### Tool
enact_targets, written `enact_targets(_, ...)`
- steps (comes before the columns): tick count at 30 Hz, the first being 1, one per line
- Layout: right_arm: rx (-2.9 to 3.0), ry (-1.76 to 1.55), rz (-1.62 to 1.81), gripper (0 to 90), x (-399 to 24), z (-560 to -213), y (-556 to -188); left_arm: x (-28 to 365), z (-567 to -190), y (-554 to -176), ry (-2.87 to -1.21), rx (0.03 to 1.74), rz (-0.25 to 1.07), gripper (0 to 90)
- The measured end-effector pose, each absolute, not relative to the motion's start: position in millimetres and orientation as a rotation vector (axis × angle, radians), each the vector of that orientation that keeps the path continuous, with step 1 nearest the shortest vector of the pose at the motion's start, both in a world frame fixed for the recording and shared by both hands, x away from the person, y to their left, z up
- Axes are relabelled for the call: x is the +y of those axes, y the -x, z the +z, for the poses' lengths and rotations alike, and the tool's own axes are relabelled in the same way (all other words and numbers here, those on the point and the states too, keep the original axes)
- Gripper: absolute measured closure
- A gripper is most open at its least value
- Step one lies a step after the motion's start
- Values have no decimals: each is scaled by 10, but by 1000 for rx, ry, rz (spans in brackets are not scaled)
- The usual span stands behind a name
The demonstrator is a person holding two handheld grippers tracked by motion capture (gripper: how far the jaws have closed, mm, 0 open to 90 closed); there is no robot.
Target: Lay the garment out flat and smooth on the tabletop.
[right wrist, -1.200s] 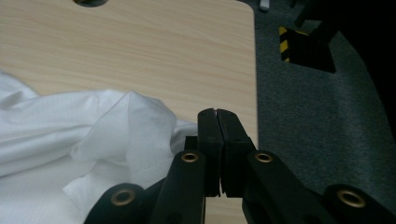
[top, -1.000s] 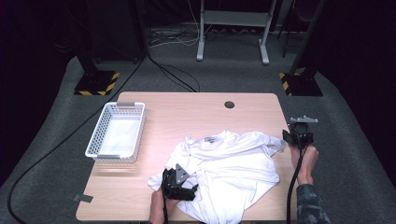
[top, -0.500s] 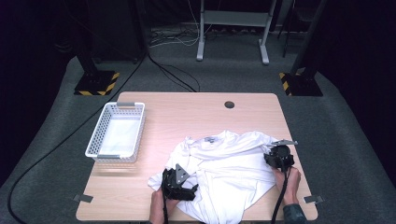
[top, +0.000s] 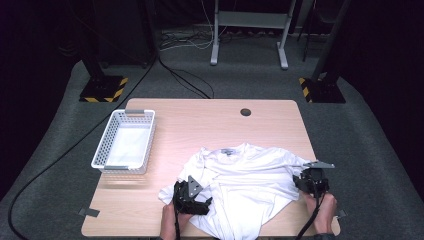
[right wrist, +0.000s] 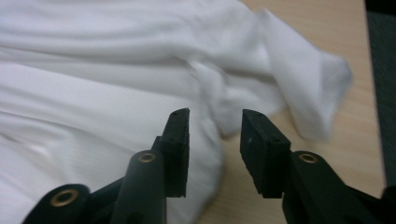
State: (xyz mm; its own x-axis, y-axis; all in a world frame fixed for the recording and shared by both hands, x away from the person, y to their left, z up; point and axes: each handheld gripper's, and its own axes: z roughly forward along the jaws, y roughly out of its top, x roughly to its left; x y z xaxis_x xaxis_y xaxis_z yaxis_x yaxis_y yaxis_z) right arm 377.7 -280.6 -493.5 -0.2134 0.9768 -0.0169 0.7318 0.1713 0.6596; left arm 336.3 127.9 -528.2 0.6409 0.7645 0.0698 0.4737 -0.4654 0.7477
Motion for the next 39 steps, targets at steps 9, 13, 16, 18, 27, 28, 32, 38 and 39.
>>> enact_targets(9,2194,-1430,855,375,-2099,-5112,-4069,1270,-5280,-3348,-2149,958,529,98)
enact_targets(13,2151,-1438,894,368,-2111,-5162,-4078,1268,-5281,-3340,-2151,953,530,98)
enact_targets(16,2108,-1448,885,363,-2219,-5180,-4038,1267,-5281,-3333,-2151,952,529,99)
enact_targets(18,2076,-1468,889,364,-2315,-5190,-3998,1256,-5282,-3314,-2151,946,526,98)
enact_targets(27,2002,-1532,791,292,-2421,-5141,-3898,1179,-5252,-3168,-2137,930,542,131)
enact_targets(28,1986,-1503,825,301,-2398,-5110,-3869,1202,-5229,-3180,-2113,954,529,141)
enact_targets(32,2038,-1465,904,287,-2289,-5119,-3884,1266,-5116,-3332,-2051,1092,497,200)
enact_targets(38,2036,-1472,944,279,-2287,-5234,-3928,1243,-5090,-3635,-2093,1217,481,323)
enact_targets(39,2041,-1457,934,273,-2276,-5238,-3923,1236,-5101,-3657,-2104,1220,478,368)
